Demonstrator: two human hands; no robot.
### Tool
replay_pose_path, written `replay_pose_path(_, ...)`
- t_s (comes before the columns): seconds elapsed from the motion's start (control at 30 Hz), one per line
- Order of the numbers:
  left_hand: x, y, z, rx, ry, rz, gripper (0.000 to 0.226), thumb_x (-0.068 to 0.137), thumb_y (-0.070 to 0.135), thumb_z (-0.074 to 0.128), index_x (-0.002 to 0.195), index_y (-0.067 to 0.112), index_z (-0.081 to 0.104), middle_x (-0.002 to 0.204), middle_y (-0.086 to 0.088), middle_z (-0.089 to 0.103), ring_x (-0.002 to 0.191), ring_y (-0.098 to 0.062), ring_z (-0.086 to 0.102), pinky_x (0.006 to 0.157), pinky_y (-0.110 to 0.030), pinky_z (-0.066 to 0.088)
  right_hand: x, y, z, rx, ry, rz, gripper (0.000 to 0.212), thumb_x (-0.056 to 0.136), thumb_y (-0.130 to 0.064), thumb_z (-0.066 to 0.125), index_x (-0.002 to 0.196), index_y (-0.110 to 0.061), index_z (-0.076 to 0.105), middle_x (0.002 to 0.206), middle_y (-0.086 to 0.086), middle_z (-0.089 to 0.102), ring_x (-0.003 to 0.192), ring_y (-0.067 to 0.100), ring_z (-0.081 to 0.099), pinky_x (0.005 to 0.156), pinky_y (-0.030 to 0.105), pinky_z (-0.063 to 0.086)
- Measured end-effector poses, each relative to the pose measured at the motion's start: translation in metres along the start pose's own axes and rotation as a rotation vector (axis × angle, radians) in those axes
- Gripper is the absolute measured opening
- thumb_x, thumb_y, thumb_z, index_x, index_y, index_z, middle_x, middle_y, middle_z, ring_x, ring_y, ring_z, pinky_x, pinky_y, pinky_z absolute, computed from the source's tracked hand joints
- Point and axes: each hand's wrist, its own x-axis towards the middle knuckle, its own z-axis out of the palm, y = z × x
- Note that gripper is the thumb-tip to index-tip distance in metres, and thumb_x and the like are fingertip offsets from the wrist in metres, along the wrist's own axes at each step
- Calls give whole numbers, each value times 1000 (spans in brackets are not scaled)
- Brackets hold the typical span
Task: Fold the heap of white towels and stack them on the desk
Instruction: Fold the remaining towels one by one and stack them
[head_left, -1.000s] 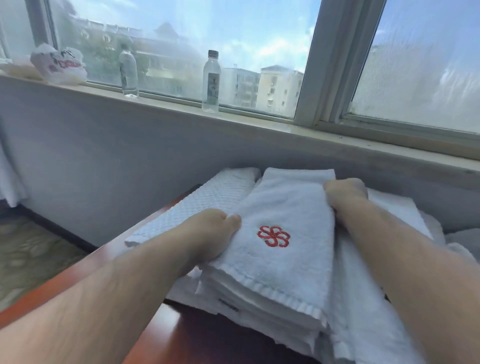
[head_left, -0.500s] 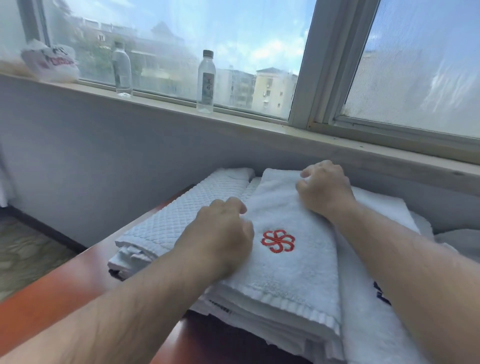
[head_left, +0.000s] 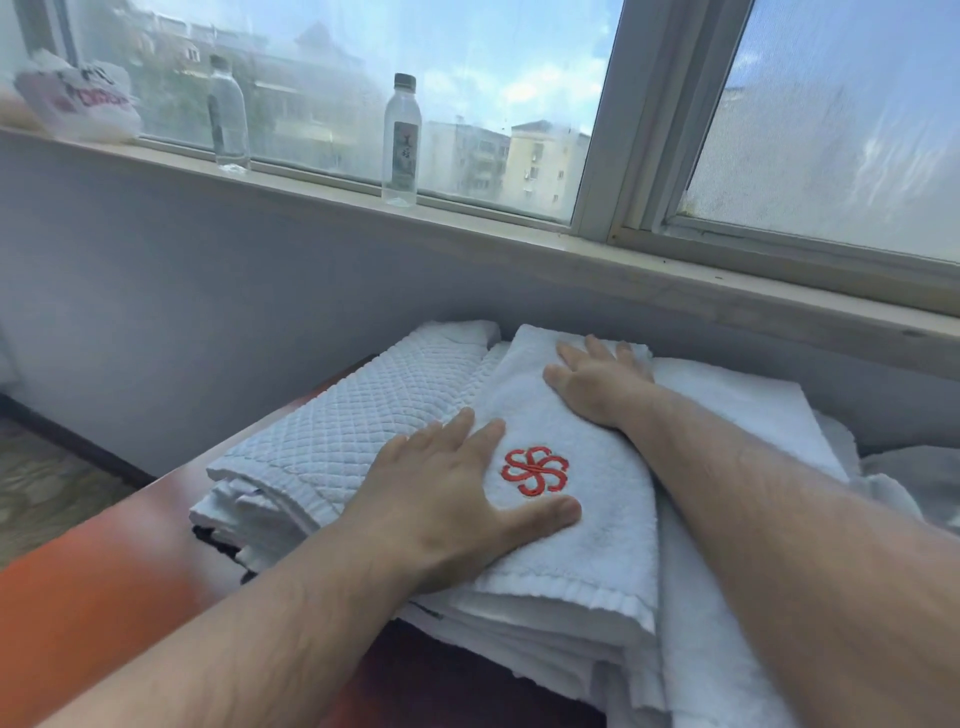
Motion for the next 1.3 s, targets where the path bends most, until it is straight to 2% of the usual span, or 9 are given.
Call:
replay_pose_path(0.2,-12,4,0,23,35,-50,127,50,107,7,158,41,8,168,5,6,154,-18,7,125,-43,8,-57,-1,8,44,-99,-49,58,103,-43,19,161,-31,14,169,-1,-10,155,31,-11,124,54,-1)
replay_pose_path(0.33,-53,2,2,43,54,-75,117,62,99,5,159,35,7,169,0,7,154,-20,6,125,-41,8,-123,6,10,48,-82,-174,50,106,-37,21,148,-15,36,160,13,22,149,38,17,119,57,19)
replay_pose_path(0.53,-127,29,-1,-51,77,-52,76,92,65,49,157,36,23,168,3,10,154,-17,7,124,-44,15,-248,30,14,70,89,-279,26,105,-33,31,107,-16,50,122,7,54,117,30,46,98,44,35)
replay_pose_path(0.67,-167,61,4,-109,166,71,54,94,48,59,145,33,49,155,11,40,146,-16,27,120,-41,24,-323,77,25,129,189,-318,34,101,-38,48,124,-16,61,148,4,49,138,24,40,114,34,30)
replay_pose_path(0.73,-179,90,13,-154,191,140,42,93,41,62,134,32,59,139,15,54,135,-13,38,114,-37,32,-358,111,31,241,238,-252,37,96,-36,56,128,-20,65,150,-3,49,140,14,41,112,24,29)
replay_pose_path(0.83,-187,146,33,-206,155,253,33,92,37,62,125,34,63,123,18,58,117,-6,44,102,-28,35,-398,173,31,355,360,-95,26,91,-23,63,113,-18,76,127,-3,67,123,12,56,95,7,30)
replay_pose_path(1.03,-174,243,89,-290,39,415,27,92,35,62,119,37,63,108,22,57,100,1,50,80,-11,33,-437,271,25,566,560,261,15,90,-18,64,95,-21,77,99,-4,74,98,14,65,87,27,47)
replay_pose_path(1.17,-154,291,134,-440,-44,440,32,91,32,61,122,35,65,98,29,55,94,17,50,77,-3,34,-433,315,28,714,594,409,15,93,-30,59,83,-34,69,89,-17,70,89,-1,62,68,11,40)
replay_pose_path(1.3,-121,336,169,-554,-65,437,33,92,35,60,125,37,62,112,22,61,102,5,54,90,-15,43,-403,344,33,745,687,518,24,96,-33,53,74,-27,62,72,-13,64,72,4,58,56,13,37)
